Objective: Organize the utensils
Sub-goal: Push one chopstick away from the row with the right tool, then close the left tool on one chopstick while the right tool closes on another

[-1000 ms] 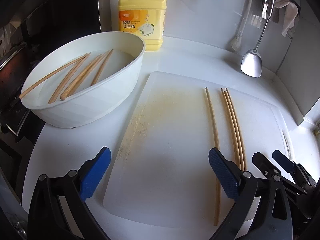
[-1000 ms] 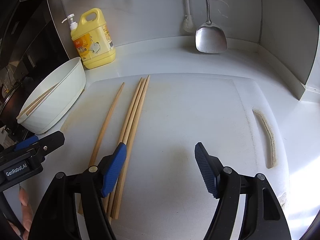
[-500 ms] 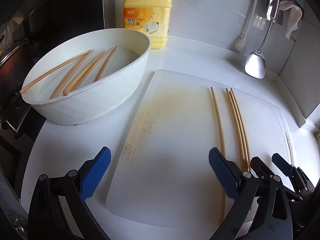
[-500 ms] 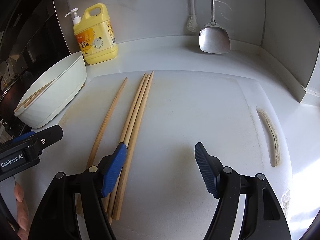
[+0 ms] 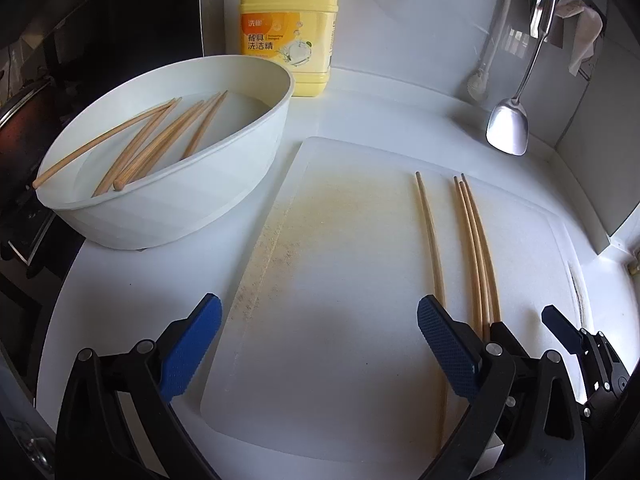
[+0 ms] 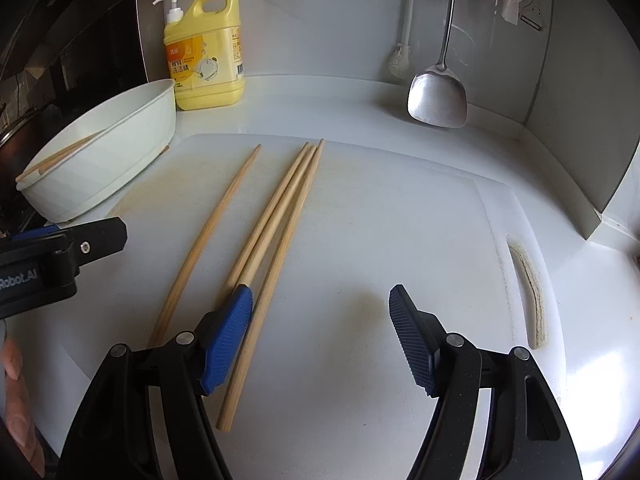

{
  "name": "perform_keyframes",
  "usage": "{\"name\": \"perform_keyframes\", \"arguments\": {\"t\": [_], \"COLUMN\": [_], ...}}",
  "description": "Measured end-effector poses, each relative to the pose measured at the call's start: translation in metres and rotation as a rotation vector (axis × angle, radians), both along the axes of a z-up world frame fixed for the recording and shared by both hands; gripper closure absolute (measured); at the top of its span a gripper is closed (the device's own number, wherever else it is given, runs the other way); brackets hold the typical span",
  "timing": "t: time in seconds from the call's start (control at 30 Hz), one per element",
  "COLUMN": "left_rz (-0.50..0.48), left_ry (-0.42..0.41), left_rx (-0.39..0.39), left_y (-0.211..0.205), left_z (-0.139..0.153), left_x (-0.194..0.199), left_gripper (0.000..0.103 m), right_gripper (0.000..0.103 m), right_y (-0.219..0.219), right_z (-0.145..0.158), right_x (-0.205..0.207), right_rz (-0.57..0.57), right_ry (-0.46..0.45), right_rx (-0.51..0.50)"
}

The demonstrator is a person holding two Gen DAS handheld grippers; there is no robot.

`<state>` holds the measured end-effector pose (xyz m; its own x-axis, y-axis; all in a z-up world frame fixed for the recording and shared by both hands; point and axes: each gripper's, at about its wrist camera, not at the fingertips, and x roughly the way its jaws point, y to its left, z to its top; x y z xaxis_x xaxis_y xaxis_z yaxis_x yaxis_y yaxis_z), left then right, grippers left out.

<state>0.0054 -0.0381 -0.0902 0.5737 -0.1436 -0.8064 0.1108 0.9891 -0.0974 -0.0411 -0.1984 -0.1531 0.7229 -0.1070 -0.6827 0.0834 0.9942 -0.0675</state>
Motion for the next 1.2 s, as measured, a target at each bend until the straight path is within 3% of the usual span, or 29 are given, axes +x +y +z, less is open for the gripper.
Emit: {"name": "perform_keyframes", "arguments": {"t": [0.13, 0.43, 0.77, 1.03, 1.2], "left_rz": [-0.009, -0.061, -0.071, -0.061, -0.068], "left_ry": [0.0, 0.005, 0.038, 0.02, -0.001], "left_rx": [0.006, 0.007, 0.048, 0.071, 0.07], "left_y": [-0.008, -0.031, -0.048, -0.052, -0.056], "left_z": [-0.004, -0.012, -0.025, -0.026, -0.025], "left_x": [0.001, 0.007, 0.015, 0.019, 0.019], "left_gripper": [0.007, 0.007, 0.006, 0.006, 0.014], "right_gripper": [0.037, 0.067, 0.067, 0.067, 0.067], "right_y": [-0.007, -0.038, -0.053, -0.054, -0.049], "right_z": [0.001, 0.006, 0.008, 0.011, 0.011], "right_x": [0.008, 0.014, 0.013, 0.024, 0.033], "right_rz": [-0.008, -0.04, -0.036, 0.0, 0.035], "right_ry": [-0.001, 0.005, 0.011, 0.022, 0.022], "right_rx": [-0.016, 0.031, 0.036, 0.026, 0.012]}}
